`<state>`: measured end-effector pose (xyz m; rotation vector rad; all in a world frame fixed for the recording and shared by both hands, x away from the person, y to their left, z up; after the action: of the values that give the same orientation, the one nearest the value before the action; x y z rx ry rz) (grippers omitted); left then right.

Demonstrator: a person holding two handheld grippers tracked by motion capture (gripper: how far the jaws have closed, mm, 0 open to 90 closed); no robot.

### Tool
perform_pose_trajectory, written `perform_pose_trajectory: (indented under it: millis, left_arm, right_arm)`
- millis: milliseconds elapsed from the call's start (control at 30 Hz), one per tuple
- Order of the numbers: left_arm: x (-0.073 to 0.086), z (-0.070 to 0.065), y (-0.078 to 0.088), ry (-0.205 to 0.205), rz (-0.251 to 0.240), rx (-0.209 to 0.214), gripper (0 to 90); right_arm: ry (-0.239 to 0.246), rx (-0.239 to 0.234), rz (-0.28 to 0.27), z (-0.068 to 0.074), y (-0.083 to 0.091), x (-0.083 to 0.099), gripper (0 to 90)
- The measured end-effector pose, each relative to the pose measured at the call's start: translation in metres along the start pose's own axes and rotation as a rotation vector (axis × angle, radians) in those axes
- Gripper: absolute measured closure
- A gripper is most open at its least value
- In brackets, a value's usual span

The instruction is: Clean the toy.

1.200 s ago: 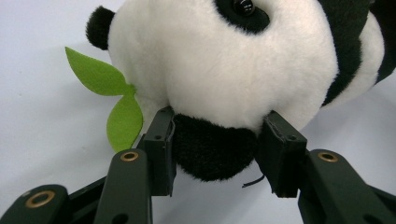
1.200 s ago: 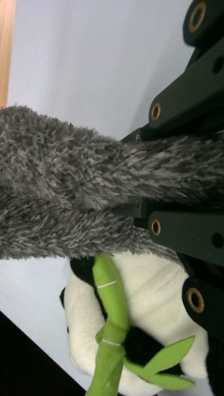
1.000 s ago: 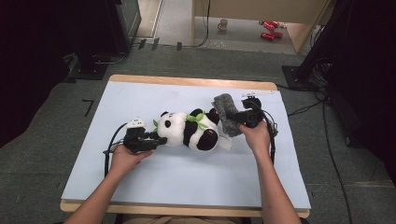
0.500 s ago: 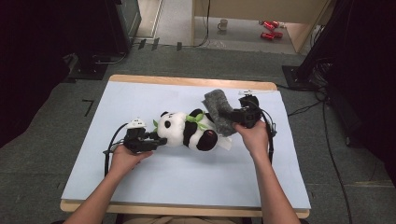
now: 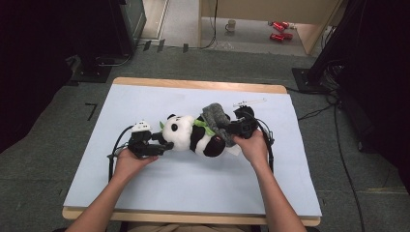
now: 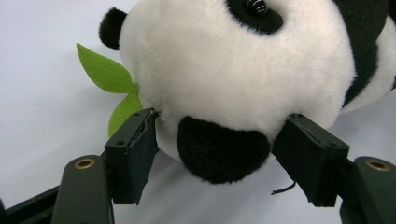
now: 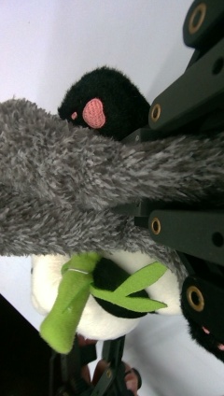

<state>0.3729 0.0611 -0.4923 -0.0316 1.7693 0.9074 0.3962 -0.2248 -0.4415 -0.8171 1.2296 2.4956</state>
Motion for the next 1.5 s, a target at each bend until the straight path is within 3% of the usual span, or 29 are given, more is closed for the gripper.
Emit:
perform_pose_trajectory:
  millis: [100,200,367,767,933,1267,1367,1500]
  left_arm:
    - [0.002,0.002,-0.005,-0.002,-0.002,0.017,28.2]
    - [0.006,0.004,-0.012,0.038,0.029,0.057,26.7]
    - [0.007,0.002,-0.012,-0.01,0.038,0.047,31.0]
    - [0.007,0.003,-0.012,0.021,0.039,0.047,33.9]
    - [0.007,0.002,-0.011,0.024,0.04,0.048,35.5]
    - [0.009,0.002,-0.012,0.012,0.053,0.052,34.9]
    - [0.009,0.002,-0.012,0.01,0.05,0.054,34.9]
    - [0.01,0.002,-0.012,-0.002,0.056,0.054,35.0]
  right_arm:
    - [0.004,0.01,-0.003,0.0,-0.001,0.001,77.2]
    - [0.009,0.007,0.006,0.0,-0.002,0.004,77.2]
    - [0.013,0.006,-0.006,-0.002,0.0,0.01,77.1]
    - [-0.003,0.048,-0.018,-0.017,0.014,0.036,77.4]
    - [-0.029,0.051,-0.02,-0.022,0.023,0.035,78.0]
    - [0.016,0.009,-0.106,0.008,0.039,0.012,78.1]
    - [0.028,0.0,-0.097,0.014,0.032,0.011,78.1]
    - [0.042,0.009,-0.042,0.016,0.014,0.016,78.0]
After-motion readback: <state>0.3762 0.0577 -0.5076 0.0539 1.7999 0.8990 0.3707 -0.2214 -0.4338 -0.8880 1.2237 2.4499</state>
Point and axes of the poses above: each handheld gripper's, and its own axes: y roughly backward along the jaws, x roughly out of its underside, z roughly to its left, the point moved 5 cm from there along -y, roughly forward along the jaws, and after that the axes turned 11 degrees about -y, right-handed, at the moved point
